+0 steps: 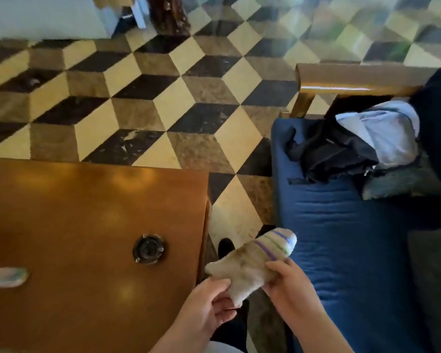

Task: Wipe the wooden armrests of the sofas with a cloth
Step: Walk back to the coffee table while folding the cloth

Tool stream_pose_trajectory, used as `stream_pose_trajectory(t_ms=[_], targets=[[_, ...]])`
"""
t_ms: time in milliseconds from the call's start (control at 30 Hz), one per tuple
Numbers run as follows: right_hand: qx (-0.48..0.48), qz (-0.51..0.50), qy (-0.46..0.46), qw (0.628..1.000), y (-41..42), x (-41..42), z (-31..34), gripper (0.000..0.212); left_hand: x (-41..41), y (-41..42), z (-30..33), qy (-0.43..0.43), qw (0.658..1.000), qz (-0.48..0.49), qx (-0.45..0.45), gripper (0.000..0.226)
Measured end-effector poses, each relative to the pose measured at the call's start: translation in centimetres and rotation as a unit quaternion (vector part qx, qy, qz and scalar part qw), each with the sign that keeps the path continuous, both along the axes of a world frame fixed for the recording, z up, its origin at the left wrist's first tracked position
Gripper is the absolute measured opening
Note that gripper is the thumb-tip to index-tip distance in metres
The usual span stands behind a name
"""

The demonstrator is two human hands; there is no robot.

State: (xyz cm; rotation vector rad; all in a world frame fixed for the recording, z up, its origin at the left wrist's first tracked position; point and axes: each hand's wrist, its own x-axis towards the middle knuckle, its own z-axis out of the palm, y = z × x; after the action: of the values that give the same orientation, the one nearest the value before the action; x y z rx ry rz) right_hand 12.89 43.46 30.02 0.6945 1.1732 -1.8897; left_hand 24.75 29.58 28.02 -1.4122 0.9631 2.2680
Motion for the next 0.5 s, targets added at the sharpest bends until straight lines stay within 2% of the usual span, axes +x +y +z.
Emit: stream_pose_trajectory(t_ms=[167, 333, 433, 500], targets=[[0.039, 0.081, -0.007, 0.996, -6.9, -8.3, -1.0, 0.045, -6.2, -4.1, -1.7, 0.028, 0.993, 0.110, 0.005, 0.021], [0.032, 0.169, -0.040, 0.984, -13.5, -17.4, -0.5, 0.045, -13.2, -9.3, -0.9, 0.119, 0.963, 0.243, 0.003, 0.039], [0.053, 0.240, -0.037, 0.969, -16.4, -21.5, -0.3, 0.035, -16.4, -11.6, 0.5, 0.149, 0.945, 0.290, -0.009, 0.030], [0.077, 0.280, -0.040, 0.956, -18.1, -23.5, -0.4, 0.040, -18.3, -12.7, 1.3, 0.150, 0.934, 0.323, -0.025, 0.025]])
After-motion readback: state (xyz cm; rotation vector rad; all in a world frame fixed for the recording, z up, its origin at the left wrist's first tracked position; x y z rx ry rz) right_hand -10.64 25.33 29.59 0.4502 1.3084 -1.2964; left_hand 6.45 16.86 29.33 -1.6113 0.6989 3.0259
